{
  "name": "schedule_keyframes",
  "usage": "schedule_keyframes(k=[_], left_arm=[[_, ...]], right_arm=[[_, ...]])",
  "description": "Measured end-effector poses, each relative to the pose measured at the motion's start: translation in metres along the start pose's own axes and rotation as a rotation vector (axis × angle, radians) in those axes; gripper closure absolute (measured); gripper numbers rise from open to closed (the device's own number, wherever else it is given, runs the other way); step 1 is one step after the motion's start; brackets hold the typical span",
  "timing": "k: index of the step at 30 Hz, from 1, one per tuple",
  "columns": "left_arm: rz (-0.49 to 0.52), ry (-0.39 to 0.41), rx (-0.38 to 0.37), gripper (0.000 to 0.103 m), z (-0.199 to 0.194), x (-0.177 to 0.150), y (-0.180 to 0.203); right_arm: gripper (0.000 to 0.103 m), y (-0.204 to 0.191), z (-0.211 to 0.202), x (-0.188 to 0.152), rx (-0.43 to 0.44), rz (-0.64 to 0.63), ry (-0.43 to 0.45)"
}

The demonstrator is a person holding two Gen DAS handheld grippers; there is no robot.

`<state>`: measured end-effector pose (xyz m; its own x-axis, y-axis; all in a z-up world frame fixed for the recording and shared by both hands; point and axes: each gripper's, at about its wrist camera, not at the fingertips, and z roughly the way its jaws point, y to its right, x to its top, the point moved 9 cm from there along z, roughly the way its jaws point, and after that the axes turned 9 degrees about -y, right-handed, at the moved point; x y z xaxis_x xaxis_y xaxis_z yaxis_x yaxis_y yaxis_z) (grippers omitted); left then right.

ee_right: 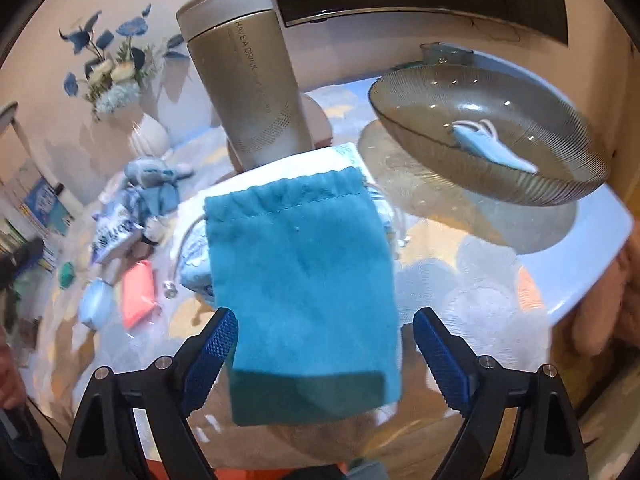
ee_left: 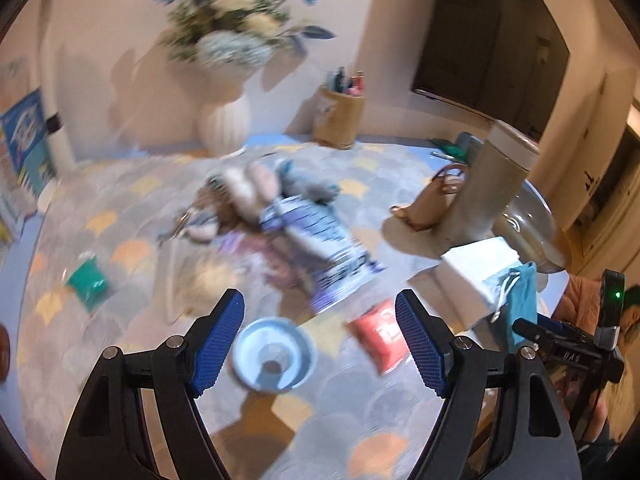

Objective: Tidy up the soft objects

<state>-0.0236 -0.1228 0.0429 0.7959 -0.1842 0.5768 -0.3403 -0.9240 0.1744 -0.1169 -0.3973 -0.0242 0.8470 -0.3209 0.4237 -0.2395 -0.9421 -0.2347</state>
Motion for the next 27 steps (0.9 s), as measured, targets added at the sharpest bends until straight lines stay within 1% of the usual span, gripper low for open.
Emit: schedule_keyframes(k=[2, 4, 7, 11, 13, 14, 15, 16, 17, 18, 21, 24, 27], left_arm=[[-0.016, -0.004, -0.001, 0.026, 0.0, -0.004, -0.01], [-0.029, -0.006, -0.007, 0.026, 0.001, -0.007, -0.016], [-0.042, -0.009, -0.014, 0.026, 0.002, -0.012, -0.023], [-0.046, -0.021, -0.021, 0.026, 0.006, -0.014, -0.024], [-0.039, -0.026, -0.019, 0.026, 0.009, -0.015, -0.023], [-0.038, -0.026, -0.019, 0.026, 0.01, -0.016, -0.023], [-0.034, -0.026, -0.021, 0.026, 0.011, -0.016, -0.023], [-0.033, -0.025, -0.023, 0.026, 0.011, -0.015, -0.023], [-0.034, -0.024, -0.023, 0.026, 0.012, -0.015, -0.023], [-0.033, -0.024, -0.021, 0.026, 0.012, -0.015, -0.022], [-0.03, -0.013, 0.0, 0.026, 0.013, -0.015, -0.022], [-0.022, -0.017, 0.003, 0.026, 0.015, -0.016, -0.02], [-0.024, -0.021, -0.001, 0.026, 0.017, -0.017, -0.021]], right_arm=[[0.014, -0.003, 0.006, -0.003, 0.068, 0.031, -0.026], [0.013, -0.007, 0.009, -0.004, 0.076, 0.046, -0.033], [0.009, -0.017, 0.014, -0.005, 0.018, 0.008, -0.045], [0.008, -0.021, 0.026, -0.007, -0.122, -0.056, -0.077], [0.018, -0.018, 0.031, -0.008, -0.156, -0.057, -0.077], [0.027, -0.015, 0.031, -0.008, -0.166, -0.053, -0.074], [0.039, -0.013, 0.028, -0.008, -0.174, -0.051, -0.061], [0.047, -0.012, 0.026, -0.008, -0.169, -0.052, -0.053], [0.059, -0.01, 0.023, -0.008, -0.162, -0.052, -0.047], [0.067, -0.008, 0.02, -0.008, -0.157, -0.048, -0.039], [0.078, -0.002, 0.01, -0.011, -0.11, -0.001, -0.011], [0.081, -0.003, -0.003, -0.008, -0.101, 0.011, 0.024], [0.081, -0.013, -0.03, 0.002, -0.096, -0.012, 0.103]])
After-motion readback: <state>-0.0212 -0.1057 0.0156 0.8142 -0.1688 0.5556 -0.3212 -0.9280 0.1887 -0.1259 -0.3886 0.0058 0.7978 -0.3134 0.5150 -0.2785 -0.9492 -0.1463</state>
